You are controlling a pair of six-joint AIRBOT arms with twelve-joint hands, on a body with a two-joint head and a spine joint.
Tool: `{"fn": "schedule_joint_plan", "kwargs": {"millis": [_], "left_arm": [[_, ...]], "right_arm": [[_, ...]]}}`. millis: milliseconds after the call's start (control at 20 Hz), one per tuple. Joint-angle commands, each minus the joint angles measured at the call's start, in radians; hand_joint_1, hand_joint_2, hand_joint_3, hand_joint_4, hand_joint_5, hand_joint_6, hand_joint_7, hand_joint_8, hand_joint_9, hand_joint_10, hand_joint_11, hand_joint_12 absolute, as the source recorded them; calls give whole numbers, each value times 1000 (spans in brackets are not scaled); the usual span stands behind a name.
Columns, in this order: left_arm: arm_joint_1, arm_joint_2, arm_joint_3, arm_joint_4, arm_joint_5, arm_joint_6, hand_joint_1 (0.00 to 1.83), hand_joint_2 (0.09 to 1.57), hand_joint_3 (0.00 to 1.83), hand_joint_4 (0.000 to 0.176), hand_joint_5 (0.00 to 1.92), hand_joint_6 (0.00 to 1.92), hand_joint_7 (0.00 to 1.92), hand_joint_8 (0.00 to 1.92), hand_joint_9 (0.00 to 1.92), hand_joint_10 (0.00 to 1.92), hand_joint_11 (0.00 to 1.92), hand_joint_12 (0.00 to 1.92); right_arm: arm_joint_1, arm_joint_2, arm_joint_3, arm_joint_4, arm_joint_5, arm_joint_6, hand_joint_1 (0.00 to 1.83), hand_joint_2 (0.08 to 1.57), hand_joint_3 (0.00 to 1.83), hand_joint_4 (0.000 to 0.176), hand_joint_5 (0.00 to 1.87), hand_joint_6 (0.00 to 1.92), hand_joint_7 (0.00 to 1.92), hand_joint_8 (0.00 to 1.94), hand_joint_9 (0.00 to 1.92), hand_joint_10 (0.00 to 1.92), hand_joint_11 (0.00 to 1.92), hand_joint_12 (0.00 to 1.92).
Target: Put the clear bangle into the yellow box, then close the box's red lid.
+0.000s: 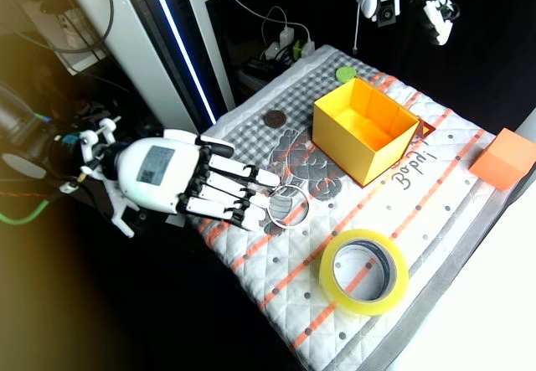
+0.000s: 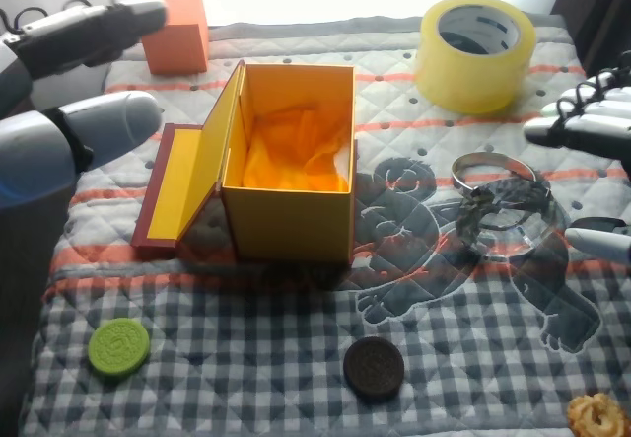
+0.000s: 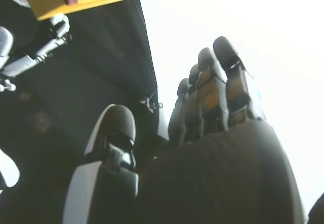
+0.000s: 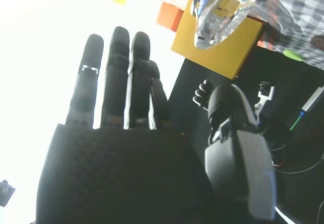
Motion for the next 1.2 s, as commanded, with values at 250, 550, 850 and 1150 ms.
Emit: {"fn": "schedule_joint_plan", "kwargs": {"millis": [250, 550, 850, 1150], "left_arm": [[-5, -5, 1, 13, -123, -6, 273, 1180, 0, 176, 354, 3, 348, 0, 334, 3, 0, 656], [-2, -9, 1, 13, -121, -7, 286, 1182, 0, 176, 347, 12, 352, 2, 337, 5, 5, 670], [1, -15, 1, 13, -112, -8, 263, 1199, 0, 176, 283, 7, 339, 8, 314, 4, 0, 474], [10, -18, 2, 13, -110, -11, 221, 1203, 0, 176, 283, 6, 362, 8, 337, 9, 67, 479]], "right_arm": [[80, -65, 52, -4, 23, 4, 665, 1180, 2, 50, 384, 1, 342, 2, 269, 1, 0, 562], [118, -143, 117, -9, -110, 4, 666, 1154, 0, 0, 455, 7, 482, 9, 457, 19, 208, 533], [119, -166, 146, 10, -157, 4, 1257, 1104, 0, 0, 948, 863, 1101, 954, 1330, 267, 916, 1229], [192, -147, 131, -40, -80, 8, 1362, 1081, 5, 0, 922, 890, 1146, 718, 1102, 932, 757, 1197]]}}
